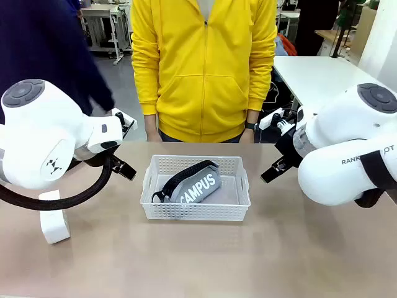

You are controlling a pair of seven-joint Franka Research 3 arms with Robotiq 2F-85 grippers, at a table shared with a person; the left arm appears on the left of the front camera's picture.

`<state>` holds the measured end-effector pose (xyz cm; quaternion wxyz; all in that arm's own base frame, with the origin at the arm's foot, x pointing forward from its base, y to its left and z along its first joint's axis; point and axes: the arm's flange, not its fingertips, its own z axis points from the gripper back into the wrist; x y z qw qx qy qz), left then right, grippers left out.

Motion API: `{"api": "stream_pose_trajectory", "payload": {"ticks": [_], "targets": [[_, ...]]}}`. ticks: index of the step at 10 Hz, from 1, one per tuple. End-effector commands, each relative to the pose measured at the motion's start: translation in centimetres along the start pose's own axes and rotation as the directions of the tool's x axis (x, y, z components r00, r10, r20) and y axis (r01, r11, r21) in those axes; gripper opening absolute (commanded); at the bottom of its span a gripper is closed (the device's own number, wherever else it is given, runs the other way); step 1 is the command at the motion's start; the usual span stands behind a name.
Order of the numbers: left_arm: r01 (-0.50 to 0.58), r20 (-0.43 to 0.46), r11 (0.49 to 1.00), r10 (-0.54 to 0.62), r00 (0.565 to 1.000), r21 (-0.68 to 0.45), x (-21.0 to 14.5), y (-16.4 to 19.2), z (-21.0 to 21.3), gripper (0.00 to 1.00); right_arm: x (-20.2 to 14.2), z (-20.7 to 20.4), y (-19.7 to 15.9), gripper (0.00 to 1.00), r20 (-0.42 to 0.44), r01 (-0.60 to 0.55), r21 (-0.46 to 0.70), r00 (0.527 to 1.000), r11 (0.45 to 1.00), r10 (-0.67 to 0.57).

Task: Efficiently arrange items inside the basket to fit them all.
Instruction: Pick up the Digital clock and place it inside the Organizing basket.

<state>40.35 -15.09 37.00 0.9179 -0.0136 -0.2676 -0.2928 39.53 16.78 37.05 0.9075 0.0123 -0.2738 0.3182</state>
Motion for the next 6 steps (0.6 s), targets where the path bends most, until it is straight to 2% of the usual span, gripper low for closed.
{"api": "stream_pose_trajectory", "payload": {"ticks": [1,6], "targets": [[0.0,0.0,1.0,0.0,1.0,0.0,0.01,0.0,0.01,1.0,0.0,0.0,0.0,1.0,0.0,0.0,0.0,1.0,1.0,0.0],[0.0,0.0,1.0,0.0,1.0,0.0,0.01,0.0,0.01,1.0,0.0,0.0,0.0,1.0,0.0,0.0,0.0,1.0,1.0,0.0]]}}
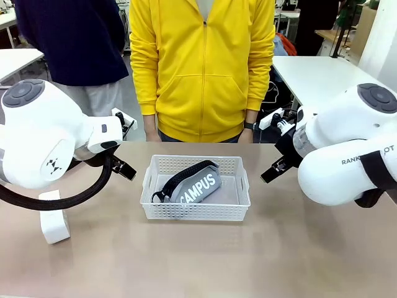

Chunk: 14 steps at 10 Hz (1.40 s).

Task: Efficiently arrange items inside the basket to fit them all.
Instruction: Pick up the Digital clock and place it inside the Organizing basket.

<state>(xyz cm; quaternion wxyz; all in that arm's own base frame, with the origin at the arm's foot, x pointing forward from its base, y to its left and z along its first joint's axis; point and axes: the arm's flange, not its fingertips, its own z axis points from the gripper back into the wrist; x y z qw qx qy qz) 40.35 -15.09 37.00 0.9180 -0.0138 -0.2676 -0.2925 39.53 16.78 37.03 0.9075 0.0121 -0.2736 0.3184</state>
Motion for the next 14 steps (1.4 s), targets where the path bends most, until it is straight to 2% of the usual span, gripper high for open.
{"api": "stream_pose_trajectory", "payload": {"ticks": [1,10,11,12,13,14], "targets": [[0.001,0.0,1.0,-0.001,1.0,0.0,0.0,0.0,0.0,1.0,0.0,0.0,0.0,1.0,0.001,0.0,0.0,1.0,1.0,0.0],[0.0,0.0,1.0,0.0,1.0,0.0,0.0,0.0,0.0,1.0,0.0,0.0,0.0,1.0,0.0,0.0,0.0,1.0,1.0,0.0],[0.021,0.009,1.0,-0.02,1.0,-0.022,-0.4,-0.1,1.4,1.0,-0.1,0.7,0.0,1.0,-0.054,0.015,0.009,0.998,1.0,-0.015],[0.015,0.011,0.997,-0.014,1.0,-0.079,-0.9,0.0,3.4,1.0,-0.2,2.2,-0.2,1.0,-0.062,0.056,0.063,0.997,0.996,-0.052],[0.003,-0.02,0.988,-0.006,1.0,-0.154,-1.9,0.6,6.4,1.0,-0.4,4.5,-0.3,1.0,-0.111,0.111,0.156,0.989,0.982,-0.094],[-0.143,-0.035,0.971,0.139,0.99,-0.192,-2.2,1.0,9.3,1.0,-0.2,7.0,-0.3,1.0,-0.148,0.267,0.204,0.959,0.942,-0.24]]}}
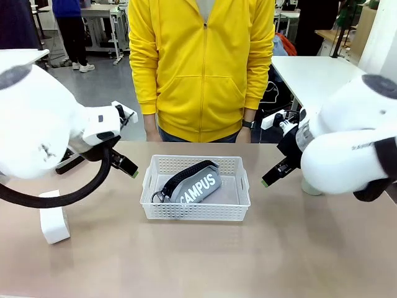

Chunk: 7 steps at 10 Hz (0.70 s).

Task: Efficiently arrange items inside the basket to fit them all.
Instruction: Pick up the Digital clock and place it inside the Organizing basket.

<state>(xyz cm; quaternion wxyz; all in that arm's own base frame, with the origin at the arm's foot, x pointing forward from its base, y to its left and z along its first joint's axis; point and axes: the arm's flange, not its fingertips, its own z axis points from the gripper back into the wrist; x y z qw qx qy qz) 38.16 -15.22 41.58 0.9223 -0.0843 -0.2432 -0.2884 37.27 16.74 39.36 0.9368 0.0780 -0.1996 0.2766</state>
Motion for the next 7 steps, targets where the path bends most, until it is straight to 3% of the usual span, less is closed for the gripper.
{"api": "stream_pose_trajectory", "payload": {"ticks": [1,2,3,4,5,7], "targets": [[-0.256,-0.081,0.964,0.25,0.965,-0.074,-3.6,0.6,7.1,1.0,-0.3,6.5,-0.2,1.0,0.024,0.289,0.145,0.955,0.946,-0.295],[-0.282,-0.066,0.944,0.275,0.959,-0.169,-4.6,0.5,9.1,1.0,-1.0,8.9,0.4,1.0,0.046,0.365,0.234,0.922,0.901,-0.385],[-0.277,0.012,0.902,0.298,0.954,-0.331,-6.1,1.3,11.3,1.0,-2.8,11.9,-0.1,1.0,0.057,0.403,0.337,0.893,0.851,-0.446],[-0.316,0.017,0.827,0.365,0.931,-0.465,-7.9,3.4,13.2,1.0,-5.0,14.5,-1.4,1.0,0.075,0.436,0.415,0.858,0.798,-0.508],[-0.386,0.017,0.736,0.474,0.88,-0.556,-10.1,6.0,14.7,1.0,-8.0,17.0,-3.3,1.0,0.136,0.452,0.496,0.803,0.742,-0.58],[-0.476,0.023,0.576,0.653,0.757,-0.665,-15.4,11.3,15.8,1.0,-14.2,19.3,-8.0,1.0,0.168,0.511,0.638,0.637,0.576,-0.752]]}}
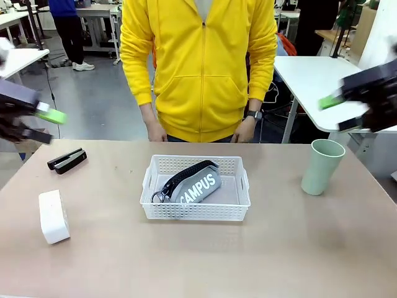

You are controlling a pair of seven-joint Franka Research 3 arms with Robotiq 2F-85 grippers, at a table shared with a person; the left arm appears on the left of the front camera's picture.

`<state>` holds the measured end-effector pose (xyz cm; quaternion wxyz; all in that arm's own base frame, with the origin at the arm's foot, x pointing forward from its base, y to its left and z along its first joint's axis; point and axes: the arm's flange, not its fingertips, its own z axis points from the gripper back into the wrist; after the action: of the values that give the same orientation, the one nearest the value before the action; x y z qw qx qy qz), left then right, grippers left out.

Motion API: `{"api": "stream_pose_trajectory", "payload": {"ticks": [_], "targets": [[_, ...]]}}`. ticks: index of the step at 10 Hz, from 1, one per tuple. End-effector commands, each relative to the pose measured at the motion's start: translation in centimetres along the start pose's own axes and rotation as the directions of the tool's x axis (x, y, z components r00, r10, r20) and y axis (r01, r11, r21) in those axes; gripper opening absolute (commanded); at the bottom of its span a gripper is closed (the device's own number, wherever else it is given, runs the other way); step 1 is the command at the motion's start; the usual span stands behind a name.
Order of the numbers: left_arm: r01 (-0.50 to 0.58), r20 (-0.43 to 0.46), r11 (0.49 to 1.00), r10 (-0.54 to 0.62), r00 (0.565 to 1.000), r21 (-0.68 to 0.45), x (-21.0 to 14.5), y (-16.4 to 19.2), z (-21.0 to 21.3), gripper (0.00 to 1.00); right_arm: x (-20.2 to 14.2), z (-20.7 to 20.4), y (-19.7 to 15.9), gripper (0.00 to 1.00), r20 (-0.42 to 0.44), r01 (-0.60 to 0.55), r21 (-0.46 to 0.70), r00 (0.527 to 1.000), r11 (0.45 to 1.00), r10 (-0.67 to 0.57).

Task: Efficiently arrange items inside the basket to fit them all.
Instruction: Pick up the Digital clock and place it inside the Organizing basket.

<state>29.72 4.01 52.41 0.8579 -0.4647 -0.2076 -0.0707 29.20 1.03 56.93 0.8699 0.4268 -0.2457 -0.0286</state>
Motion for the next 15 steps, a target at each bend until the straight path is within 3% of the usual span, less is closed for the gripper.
{"api": "stream_pose_trajectory", "payload": {"ticks": [1,2,5,9,10,11,15], "targets": [[-0.149,0.116,0.984,0.16,0.98,-0.097,-4.7,7.4,2.3,1.0,-6.5,3.6,-8.6,1.0,0.155,0.13,0.127,0.977,0.983,-0.149],[-0.201,0.144,0.969,0.222,0.964,-0.145,-5.1,9.6,3.4,1.0,-6.8,5.2,-10.7,1.0,0.187,0.177,0.157,0.961,0.972,-0.205],[-0.312,0.181,0.924,0.353,0.918,-0.219,-5.6,11.9,3.0,1.0,-6.9,7.1,-15.8,1.0,0.22,0.284,0.224,0.917,0.932,-0.332],[-0.324,0.186,0.917,0.368,0.911,-0.231,-4.4,10.2,1.3,1.0,-5.9,6.7,-16.9,1.0,0.234,0.337,0.197,0.896,0.921,-0.378],[-0.354,0.215,0.917,0.389,0.896,-0.185,-4.1,9.8,0.9,1.0,-0.6,11.5,-17.9,1.0,0.207,0.348,0.203,0.898,0.915,-0.388],[-0.345,0.17,0.911,0.386,0.907,-0.227,-1.7,12.1,3.1,1.0,-0.6,11.5,-17.9,1.0,0.207,0.348,0.203,0.898,0.915,-0.388],[-0.345,0.17,0.911,0.386,0.907,-0.227,-1.7,12.1,3.1,1.0,-0.6,11.5,-17.9,1.0,0.207,0.348,0.203,0.898,0.915,-0.388]]}}
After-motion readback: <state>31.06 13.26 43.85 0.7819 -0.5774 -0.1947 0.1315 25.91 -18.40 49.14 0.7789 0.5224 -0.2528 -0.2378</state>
